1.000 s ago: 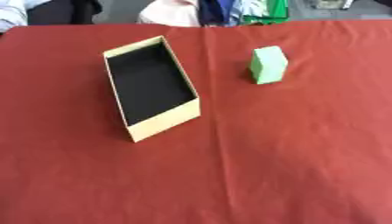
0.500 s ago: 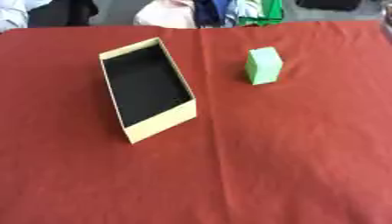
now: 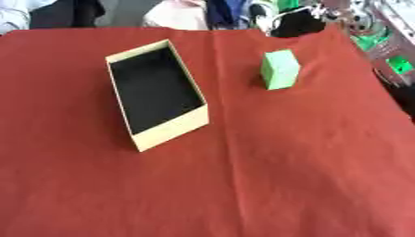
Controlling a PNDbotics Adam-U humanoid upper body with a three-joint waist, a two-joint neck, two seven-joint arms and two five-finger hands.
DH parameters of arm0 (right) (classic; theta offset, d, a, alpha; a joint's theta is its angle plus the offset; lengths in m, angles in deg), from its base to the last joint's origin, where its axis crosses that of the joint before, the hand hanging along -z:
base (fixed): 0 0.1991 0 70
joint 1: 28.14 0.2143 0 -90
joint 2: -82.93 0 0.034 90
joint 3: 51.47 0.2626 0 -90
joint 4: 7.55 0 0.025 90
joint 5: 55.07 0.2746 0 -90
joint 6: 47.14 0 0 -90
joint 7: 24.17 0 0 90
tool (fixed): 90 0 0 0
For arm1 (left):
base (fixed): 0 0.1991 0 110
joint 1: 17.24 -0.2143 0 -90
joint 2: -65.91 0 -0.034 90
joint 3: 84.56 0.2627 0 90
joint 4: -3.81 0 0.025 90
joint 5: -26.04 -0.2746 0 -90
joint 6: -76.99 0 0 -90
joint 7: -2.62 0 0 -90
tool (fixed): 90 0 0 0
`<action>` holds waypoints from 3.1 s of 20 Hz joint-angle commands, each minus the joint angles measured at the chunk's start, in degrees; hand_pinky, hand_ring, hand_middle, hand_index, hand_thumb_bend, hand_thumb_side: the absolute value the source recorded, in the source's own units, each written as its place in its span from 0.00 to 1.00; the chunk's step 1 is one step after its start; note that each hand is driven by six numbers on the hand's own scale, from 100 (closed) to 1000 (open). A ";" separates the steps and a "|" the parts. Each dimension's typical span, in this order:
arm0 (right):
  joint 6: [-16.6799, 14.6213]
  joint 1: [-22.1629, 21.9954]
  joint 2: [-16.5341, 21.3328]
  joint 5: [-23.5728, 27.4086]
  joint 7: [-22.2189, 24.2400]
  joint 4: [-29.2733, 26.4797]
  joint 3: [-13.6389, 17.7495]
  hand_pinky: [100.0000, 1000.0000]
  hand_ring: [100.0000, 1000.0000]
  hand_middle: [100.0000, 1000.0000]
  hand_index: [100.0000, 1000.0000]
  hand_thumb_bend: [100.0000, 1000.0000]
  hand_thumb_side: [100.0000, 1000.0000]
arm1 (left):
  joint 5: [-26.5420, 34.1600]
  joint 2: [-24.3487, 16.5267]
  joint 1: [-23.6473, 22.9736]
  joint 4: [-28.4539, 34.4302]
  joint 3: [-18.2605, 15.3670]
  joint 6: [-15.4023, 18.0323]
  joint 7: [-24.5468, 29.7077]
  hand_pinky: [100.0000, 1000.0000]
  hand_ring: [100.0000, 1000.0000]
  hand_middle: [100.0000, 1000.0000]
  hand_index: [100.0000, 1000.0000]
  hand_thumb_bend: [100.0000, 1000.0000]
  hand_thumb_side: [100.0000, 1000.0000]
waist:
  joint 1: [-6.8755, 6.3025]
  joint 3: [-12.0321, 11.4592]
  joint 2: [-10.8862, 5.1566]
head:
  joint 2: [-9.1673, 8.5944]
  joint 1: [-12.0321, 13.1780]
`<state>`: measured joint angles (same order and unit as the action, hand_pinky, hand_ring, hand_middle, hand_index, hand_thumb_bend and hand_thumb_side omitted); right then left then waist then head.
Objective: Pick up objects on the table and place them in the box.
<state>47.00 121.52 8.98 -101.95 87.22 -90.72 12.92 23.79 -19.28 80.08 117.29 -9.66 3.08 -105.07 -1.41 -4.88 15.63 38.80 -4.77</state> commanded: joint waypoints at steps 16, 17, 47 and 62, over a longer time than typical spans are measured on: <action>-14.63 5.21 -2.82 -4.29 15.72 21.71 7.50 0.79 0.60 0.96 1.00 0.04 0.46 | 0.49 -0.87 0.11 1.11 -0.07 -0.24 0.74 0.53 0.53 0.56 0.72 0.00 0.28 | 0.01 0.57 -1.16 | 0.13 0.51; -15.09 5.16 -2.68 -4.23 16.64 21.68 7.90 0.79 0.60 0.96 1.00 0.05 0.48 | 0.51 -0.85 0.10 1.11 -0.06 -0.24 0.74 0.53 0.53 0.56 0.72 0.00 0.28 | -0.02 0.60 -1.15 | 0.10 0.56; -12.84 2.80 0.24 -4.02 30.58 15.40 10.98 0.81 0.62 0.96 1.00 0.12 0.46 | 0.57 -0.73 0.59 1.11 0.21 -0.23 1.78 0.53 0.53 0.56 0.72 0.00 0.28 | -0.15 1.34 -0.78 | -0.31 1.16; -11.06 1.58 -0.95 -3.42 30.58 16.52 10.71 0.84 0.82 0.98 1.00 0.10 0.52 | 0.74 -0.46 0.86 1.11 0.24 -0.32 1.98 0.53 0.53 0.56 0.72 0.00 0.30 | -0.15 1.18 -0.42 | -0.56 1.23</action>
<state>35.57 122.27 7.35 -104.96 117.91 -74.12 23.30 24.18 -19.19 80.41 117.29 -9.29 2.76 -103.25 -1.43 -3.62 15.70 38.69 -3.70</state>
